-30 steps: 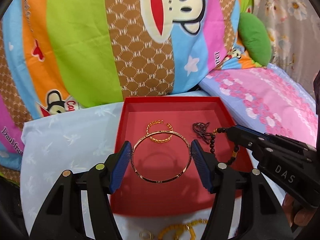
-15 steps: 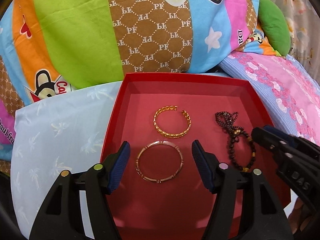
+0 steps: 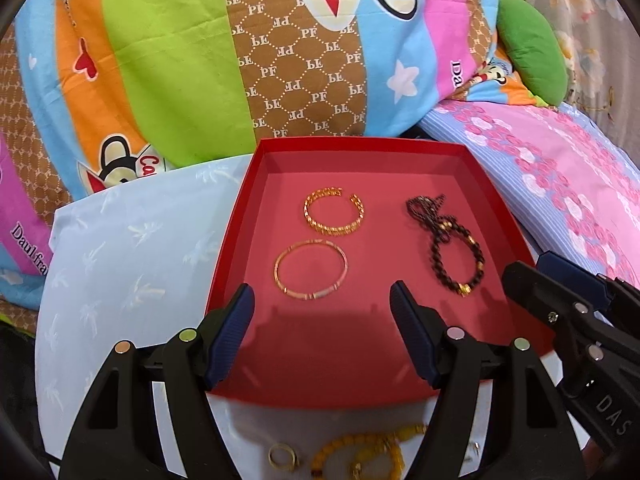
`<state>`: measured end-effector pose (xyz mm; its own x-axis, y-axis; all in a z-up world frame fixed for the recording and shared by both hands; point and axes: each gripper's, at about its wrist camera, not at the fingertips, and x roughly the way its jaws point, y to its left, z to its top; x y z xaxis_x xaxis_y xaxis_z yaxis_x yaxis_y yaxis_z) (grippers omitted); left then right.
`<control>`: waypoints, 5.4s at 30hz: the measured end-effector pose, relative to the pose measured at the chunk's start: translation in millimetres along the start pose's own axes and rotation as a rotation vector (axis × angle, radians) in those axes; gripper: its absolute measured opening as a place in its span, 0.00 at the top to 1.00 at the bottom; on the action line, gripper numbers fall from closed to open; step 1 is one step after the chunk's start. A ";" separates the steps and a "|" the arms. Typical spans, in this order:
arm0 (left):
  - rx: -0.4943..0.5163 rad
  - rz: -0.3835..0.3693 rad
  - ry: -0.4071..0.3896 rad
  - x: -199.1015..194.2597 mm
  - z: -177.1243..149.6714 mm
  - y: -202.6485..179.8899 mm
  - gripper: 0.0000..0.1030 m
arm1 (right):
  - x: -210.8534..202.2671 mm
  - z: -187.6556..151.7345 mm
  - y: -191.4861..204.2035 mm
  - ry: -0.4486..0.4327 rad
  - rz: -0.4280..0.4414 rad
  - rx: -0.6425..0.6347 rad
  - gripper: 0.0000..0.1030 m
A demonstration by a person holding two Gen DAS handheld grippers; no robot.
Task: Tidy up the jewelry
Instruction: 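Carry both bracelets into the red box and open both tools, then move the right tool over the red-brown bead bracelet, then close the right tool on the red-brown bead bracelet and lift it, then lower the left tool onto the yellow glass-bead bracelet and close it, then carry both bracelets into the red box and open both tools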
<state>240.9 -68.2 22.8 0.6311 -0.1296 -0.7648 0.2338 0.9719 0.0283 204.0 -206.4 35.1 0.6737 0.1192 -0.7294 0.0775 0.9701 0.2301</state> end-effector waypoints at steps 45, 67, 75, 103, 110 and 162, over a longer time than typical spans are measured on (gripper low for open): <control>-0.075 -0.016 0.058 -83.5 -154.0 20.7 0.29 | -53.5 -158.0 -8.7 0.121 -0.173 -0.003 0.41; -0.110 0.017 0.074 -75.2 -155.0 38.7 0.30 | -41.8 -151.8 4.4 0.114 -0.214 -0.076 0.83; -0.110 0.023 0.070 -76.4 -154.0 40.7 0.30 | -43.7 -152.4 4.7 0.121 -0.195 -0.062 0.93; -0.119 -0.041 0.061 -63.2 -134.4 39.1 0.32 | -63.4 -134.7 6.0 0.069 -0.099 -0.002 0.93; -0.087 -0.088 0.067 -52.1 -121.2 10.0 0.41 | -65.5 -132.4 -6.3 0.067 -0.109 0.020 0.93; 0.044 -0.253 -0.133 -95.2 6.3 -27.0 0.91 | -62.0 -28.3 -6.8 -0.021 0.005 0.006 0.93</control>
<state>179.1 -83.4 98.9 0.6391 -0.3943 -0.6603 0.4261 0.8963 -0.1228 140.9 -214.4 60.5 0.6895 0.1199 -0.7143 0.0780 0.9682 0.2379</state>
